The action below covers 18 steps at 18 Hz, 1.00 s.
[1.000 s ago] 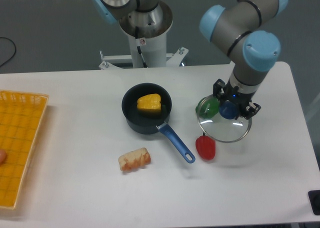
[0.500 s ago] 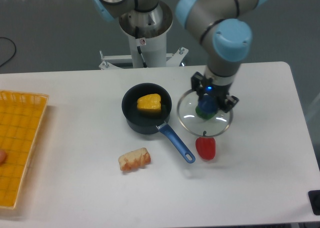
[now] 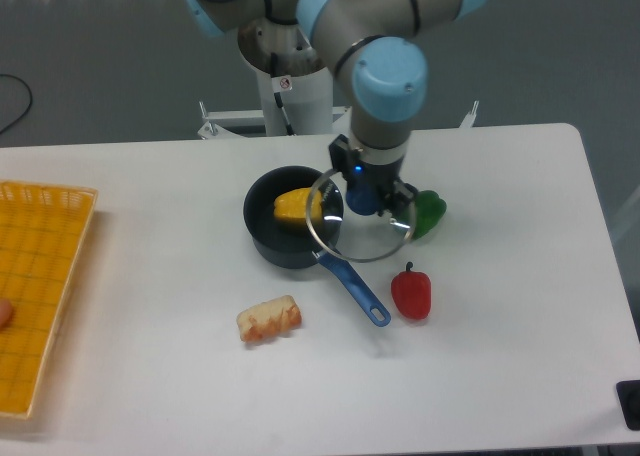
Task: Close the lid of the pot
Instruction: 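Carry the glass lid over to the dark blue saucepan, then lower the glass lid onto the saucepan rim and align it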
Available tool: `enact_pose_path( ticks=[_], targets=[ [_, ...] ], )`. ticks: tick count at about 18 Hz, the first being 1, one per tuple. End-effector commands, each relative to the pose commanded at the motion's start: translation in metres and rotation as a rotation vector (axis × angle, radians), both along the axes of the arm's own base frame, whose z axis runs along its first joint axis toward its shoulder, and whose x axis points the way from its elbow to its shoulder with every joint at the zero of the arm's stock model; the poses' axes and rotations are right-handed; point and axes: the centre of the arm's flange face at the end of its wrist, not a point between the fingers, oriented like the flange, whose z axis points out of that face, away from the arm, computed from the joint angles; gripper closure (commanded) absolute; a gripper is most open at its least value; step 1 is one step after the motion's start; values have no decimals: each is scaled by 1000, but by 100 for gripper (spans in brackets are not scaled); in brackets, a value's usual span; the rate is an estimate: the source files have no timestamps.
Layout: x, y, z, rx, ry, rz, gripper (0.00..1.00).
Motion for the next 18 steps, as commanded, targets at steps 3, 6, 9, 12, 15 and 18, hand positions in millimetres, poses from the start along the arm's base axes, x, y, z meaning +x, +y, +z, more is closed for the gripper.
enact_pose_path(
  ticks=[3, 6, 9, 12, 15, 18],
  targets=[
    [22, 2, -10, -21, -15, -21, 52],
    [33, -1, -15, -33, -19, -23, 52],
    [46, 7, -21, -42, 8, -51, 52],
    [53, 7, -32, -46, 15, -53, 52],
    [60, 9, -36, -50, 31, -51, 52],
    [63, 10, -38, -57, 35, -60, 52]
  ],
)
